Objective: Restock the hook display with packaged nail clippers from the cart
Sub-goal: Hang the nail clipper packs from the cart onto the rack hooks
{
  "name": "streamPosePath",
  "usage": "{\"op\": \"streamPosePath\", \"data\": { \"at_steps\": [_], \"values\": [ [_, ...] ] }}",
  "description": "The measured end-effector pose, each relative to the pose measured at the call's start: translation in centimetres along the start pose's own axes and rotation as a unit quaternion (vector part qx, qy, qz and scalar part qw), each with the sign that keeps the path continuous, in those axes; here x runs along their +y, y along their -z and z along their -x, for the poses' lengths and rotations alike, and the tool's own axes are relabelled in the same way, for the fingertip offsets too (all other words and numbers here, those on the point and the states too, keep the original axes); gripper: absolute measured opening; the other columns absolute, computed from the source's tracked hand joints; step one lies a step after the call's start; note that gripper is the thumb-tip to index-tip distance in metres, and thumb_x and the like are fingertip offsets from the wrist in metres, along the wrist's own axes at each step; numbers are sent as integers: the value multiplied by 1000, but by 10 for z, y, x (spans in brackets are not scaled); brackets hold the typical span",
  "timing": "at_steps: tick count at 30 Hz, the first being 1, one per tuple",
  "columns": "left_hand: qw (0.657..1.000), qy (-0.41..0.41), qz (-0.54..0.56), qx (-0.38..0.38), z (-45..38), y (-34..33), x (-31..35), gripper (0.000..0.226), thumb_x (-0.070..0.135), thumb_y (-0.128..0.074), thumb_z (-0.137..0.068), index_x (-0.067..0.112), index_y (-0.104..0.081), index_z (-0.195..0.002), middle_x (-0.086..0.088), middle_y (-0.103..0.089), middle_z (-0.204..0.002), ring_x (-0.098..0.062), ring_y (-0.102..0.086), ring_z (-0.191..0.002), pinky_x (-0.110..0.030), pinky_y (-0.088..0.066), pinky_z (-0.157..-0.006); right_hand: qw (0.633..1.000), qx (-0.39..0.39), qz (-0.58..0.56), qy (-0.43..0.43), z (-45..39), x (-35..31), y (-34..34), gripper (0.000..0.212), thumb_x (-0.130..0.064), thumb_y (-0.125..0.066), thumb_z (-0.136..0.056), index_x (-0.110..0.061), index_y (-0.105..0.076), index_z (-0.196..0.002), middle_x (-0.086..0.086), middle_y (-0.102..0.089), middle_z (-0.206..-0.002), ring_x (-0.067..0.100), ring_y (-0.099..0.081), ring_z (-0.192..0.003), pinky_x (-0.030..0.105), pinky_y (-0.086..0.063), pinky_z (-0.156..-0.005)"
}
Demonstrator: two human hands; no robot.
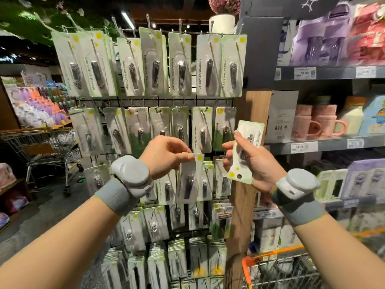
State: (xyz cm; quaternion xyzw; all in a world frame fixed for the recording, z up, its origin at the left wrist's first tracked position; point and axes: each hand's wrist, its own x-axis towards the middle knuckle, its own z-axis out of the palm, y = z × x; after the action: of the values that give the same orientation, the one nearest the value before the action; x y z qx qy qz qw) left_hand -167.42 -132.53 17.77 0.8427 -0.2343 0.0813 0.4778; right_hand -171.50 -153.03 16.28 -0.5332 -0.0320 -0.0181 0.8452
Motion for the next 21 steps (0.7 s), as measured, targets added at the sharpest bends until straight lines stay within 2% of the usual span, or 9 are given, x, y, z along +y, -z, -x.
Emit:
{"op": "streamPosePath", "data": {
  "at_steps": [4,6,9,12,15,19,21],
  "values": [
    [998,-7,-50,-25,-13,-29,3,10,15,-75,-78,17,-71,-69,-4,-68,-67,-15,-58,-62,-33,-55,-68,999,24,-16,32,-2,3,21,3,-4,-62,-83,-2,-60,-84,9,-56,-62,18,-56,-54,27,-53,-58],
    [994,-29,-100,-23,-19,-39,8,6,20,-76,-77,20,-72,-73,-3,-70,-74,-16,-61,-70,-32,-52,-76,998,27,10,61,-4,2,27,8,6,-59,-83,-2,-58,-81,10,-57,-62,19,-56,-54,26,-52,-57],
    [986,-55,-154,-30,-28,-58,17,7,24,-76,-78,18,-74,-82,1,-71,-80,-14,-64,-80,-26,-50,-80,988,51,113,93,-7,3,41,8,8,-64,-80,1,-62,-83,14,-63,-72,22,-61,-66,28,-54,-65],
    [980,-59,-185,-41,-34,-70,19,9,24,-75,-78,18,-75,-85,4,-70,-80,-13,-65,-83,-28,-51,-84,967,70,214,118,-10,4,47,15,11,-67,-77,10,-64,-92,15,-67,-84,15,-66,-71,24,-58,-68],
    [975,-64,-210,-45,-42,-84,18,9,25,-75,-78,19,-75,-84,5,-68,-77,-15,-64,-84,-30,-50,-85,957,63,256,124,-14,4,53,14,15,-66,-75,11,-65,-88,13,-67,-79,7,-66,-64,18,-53,-60],
    [962,-67,-259,-53,-48,-95,14,11,23,-73,-81,20,-75,-91,1,-73,-93,-16,-64,-93,-21,-42,-90,946,84,291,118,-22,6,62,14,14,-68,-75,1,-63,-76,9,-64,-73,0,-63,-57,13,-50,-55],
    [958,-77,-270,-60,-50,-100,13,11,18,-72,-82,18,-75,-92,0,-73,-94,-16,-66,-93,-26,-48,-91,937,97,314,116,-26,9,66,14,12,-69,-75,0,-64,-76,8,-63,-73,3,-62,-59,13,-51,-56]
  ]
}}
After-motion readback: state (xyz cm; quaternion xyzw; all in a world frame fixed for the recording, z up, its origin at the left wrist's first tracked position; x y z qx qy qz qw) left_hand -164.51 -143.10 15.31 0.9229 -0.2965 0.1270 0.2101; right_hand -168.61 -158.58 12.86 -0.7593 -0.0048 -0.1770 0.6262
